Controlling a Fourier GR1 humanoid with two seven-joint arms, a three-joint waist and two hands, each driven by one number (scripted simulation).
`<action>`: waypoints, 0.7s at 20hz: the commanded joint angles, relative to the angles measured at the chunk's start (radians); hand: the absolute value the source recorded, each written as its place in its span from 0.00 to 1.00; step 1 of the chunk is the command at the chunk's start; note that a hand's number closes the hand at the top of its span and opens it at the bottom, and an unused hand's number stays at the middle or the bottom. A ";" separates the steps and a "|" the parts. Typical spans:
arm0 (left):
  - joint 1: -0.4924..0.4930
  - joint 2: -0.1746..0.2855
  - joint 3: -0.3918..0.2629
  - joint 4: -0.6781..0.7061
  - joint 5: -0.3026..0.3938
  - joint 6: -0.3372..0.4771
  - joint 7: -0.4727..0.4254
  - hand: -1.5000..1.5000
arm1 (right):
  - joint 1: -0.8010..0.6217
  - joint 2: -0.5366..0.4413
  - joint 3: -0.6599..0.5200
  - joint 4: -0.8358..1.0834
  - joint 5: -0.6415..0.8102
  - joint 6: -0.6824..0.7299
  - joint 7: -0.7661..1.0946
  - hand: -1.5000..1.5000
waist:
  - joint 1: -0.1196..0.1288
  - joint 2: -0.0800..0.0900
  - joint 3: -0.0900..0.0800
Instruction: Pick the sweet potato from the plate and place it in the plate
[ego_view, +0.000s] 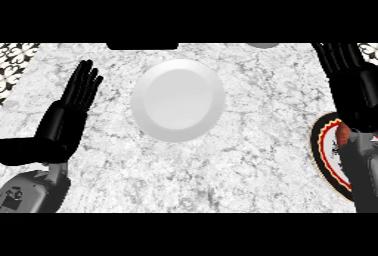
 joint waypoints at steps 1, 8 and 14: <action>0.103 0.016 -0.002 0.025 -0.026 -0.043 -0.059 0.50 | -0.036 -0.008 -0.074 0.105 -0.022 -0.020 0.020 1.00 | 0.006 -0.001 -0.019; 0.144 0.037 0.008 0.162 -0.050 -0.009 -0.011 0.50 | 0.104 -0.239 -0.112 0.340 0.345 -0.229 0.038 1.00 | -0.002 0.037 -0.031; 0.182 0.005 0.025 0.313 -0.045 -0.068 -0.138 0.50 | 0.142 0.095 -0.162 0.509 0.337 -0.544 -0.314 0.00 | 0.005 0.007 -0.018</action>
